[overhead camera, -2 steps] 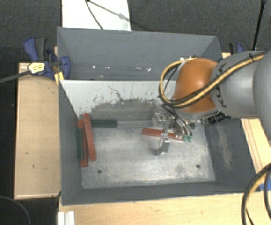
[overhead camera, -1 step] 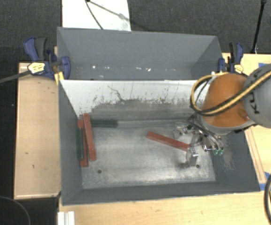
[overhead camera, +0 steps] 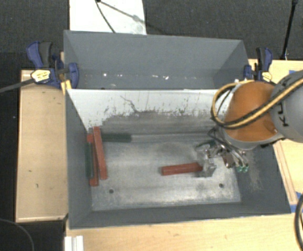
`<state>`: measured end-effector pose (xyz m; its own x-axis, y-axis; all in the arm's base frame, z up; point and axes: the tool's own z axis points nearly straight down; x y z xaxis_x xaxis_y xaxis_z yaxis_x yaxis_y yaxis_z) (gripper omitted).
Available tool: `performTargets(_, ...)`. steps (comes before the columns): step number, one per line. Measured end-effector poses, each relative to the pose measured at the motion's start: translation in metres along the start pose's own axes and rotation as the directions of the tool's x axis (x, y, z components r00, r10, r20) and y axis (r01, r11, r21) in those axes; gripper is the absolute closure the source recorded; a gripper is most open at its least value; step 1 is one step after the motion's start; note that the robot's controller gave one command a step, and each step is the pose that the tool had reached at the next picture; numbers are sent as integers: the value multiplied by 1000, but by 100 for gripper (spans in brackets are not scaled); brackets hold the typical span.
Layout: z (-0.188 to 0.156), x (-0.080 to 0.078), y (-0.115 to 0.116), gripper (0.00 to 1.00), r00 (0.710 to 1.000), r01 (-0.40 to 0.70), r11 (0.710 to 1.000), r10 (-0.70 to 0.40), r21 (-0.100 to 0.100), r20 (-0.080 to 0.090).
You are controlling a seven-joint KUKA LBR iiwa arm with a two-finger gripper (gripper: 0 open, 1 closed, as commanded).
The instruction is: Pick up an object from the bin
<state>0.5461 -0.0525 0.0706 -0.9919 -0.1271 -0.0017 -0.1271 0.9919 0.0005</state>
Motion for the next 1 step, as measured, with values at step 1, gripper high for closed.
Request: performTargets(1,-137,-42,6,100,997,72,997,-72,3,11)
